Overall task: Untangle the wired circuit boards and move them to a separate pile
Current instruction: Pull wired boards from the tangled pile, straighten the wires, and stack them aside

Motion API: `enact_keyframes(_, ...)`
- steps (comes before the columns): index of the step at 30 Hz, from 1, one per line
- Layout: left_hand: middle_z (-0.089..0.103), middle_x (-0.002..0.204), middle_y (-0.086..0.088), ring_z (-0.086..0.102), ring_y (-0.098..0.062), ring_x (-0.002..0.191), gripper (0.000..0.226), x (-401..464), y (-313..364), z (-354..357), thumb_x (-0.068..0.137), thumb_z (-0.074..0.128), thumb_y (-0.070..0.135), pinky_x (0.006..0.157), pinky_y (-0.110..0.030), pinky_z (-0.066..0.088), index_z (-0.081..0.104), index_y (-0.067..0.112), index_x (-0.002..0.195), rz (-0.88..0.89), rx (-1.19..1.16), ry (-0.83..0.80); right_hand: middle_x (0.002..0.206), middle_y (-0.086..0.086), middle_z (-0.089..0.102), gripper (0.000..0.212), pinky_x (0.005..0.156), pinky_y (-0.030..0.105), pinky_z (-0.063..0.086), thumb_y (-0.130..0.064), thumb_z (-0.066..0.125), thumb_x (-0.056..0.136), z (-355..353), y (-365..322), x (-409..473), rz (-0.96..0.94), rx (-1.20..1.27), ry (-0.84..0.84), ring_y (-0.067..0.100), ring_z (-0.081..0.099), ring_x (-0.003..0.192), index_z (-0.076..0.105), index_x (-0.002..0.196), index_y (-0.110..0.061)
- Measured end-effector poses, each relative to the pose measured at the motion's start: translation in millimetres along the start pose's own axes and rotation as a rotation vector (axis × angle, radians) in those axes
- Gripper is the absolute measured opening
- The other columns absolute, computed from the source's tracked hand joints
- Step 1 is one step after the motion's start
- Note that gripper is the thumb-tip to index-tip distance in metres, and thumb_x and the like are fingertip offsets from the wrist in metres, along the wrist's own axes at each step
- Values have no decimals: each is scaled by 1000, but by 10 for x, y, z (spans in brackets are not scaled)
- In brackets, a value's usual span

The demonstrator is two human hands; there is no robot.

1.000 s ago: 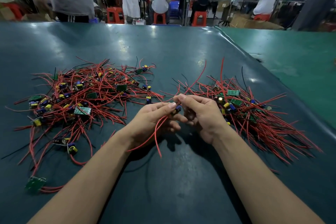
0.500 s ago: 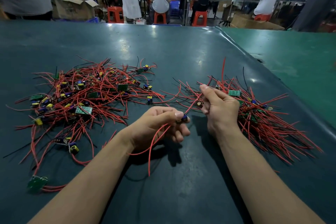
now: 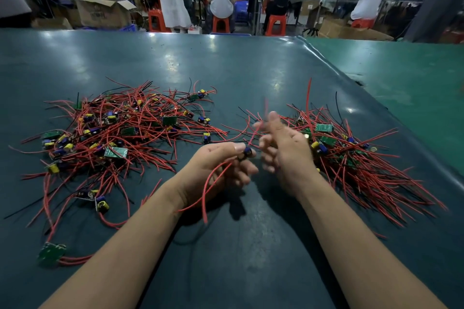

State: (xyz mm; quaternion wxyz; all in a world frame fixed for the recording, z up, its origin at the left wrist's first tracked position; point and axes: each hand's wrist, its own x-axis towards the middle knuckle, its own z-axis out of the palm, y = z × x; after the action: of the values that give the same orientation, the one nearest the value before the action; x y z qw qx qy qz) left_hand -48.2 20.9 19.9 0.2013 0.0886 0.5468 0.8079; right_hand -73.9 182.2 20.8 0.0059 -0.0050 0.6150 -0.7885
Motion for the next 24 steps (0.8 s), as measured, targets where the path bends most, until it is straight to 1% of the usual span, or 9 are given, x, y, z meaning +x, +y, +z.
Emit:
enact_keyframes(2,70,71,-10,62,-14,50,18,34,2,-6,82,67,25,51,-19,50,77,10,84,16,-31,54,54,-2,50,36,42,16,19,-47,59,92,36,15,-60,135,-73,-221,14,36,42,72,92,-14)
enact_keyframes(4,71,70,-10,62,-14,49,22,47,-2,-8,78,64,28,49,-20,49,78,11,82,12,-29,83,53,0,51,26,43,19,21,-34,60,94,74,37,-99,93,-78,-291,16,38,43,73,94,-11)
enact_keyframes(6,70,67,-11,62,-15,48,24,44,-4,-7,76,63,29,47,-20,49,73,9,86,6,8,85,48,0,47,18,46,21,22,-22,63,93,76,26,-94,58,-19,-212,15,34,40,74,91,-7)
enact_keyframes(8,69,65,-11,62,-15,47,30,38,-4,-7,76,62,30,46,-20,48,65,4,92,4,68,82,43,-5,40,11,40,14,20,-15,67,88,62,0,-94,21,-20,-147,8,26,34,75,88,-7)
enact_keyframes(10,69,63,-11,61,-14,46,32,33,-2,-9,76,63,30,45,-19,48,62,2,93,2,111,69,41,-9,40,5,35,12,19,-10,70,86,48,-11,-92,-18,-33,-104,4,25,31,74,88,-8)
enact_keyframes(13,68,62,-12,60,-15,45,23,22,-6,-14,82,68,23,46,-19,48,64,2,89,0,145,28,40,-7,34,3,36,13,19,-7,70,86,39,-12,-64,-74,4,-26,5,22,31,73,86,-7)
enact_keyframes(16,67,61,-13,59,-17,44,24,5,-9,-19,81,60,24,45,-20,48,64,2,87,-7,134,-16,40,-5,31,6,36,12,18,-5,68,88,43,-13,-22,-124,73,66,6,20,31,73,84,-7)
enact_keyframes(21,66,60,-16,58,-18,43,18,-56,18,-6,81,60,22,45,-21,48,71,9,78,-42,147,-133,41,-6,38,8,36,11,20,-1,67,88,7,-47,53,-189,222,262,4,23,31,69,82,-6)
enact_keyframes(24,65,58,-15,57,-18,41,21,-56,37,-2,81,57,20,44,-22,48,73,13,71,-51,160,-158,48,-4,45,10,37,13,22,-3,67,90,11,-44,65,-253,201,332,5,27,34,70,82,-9)
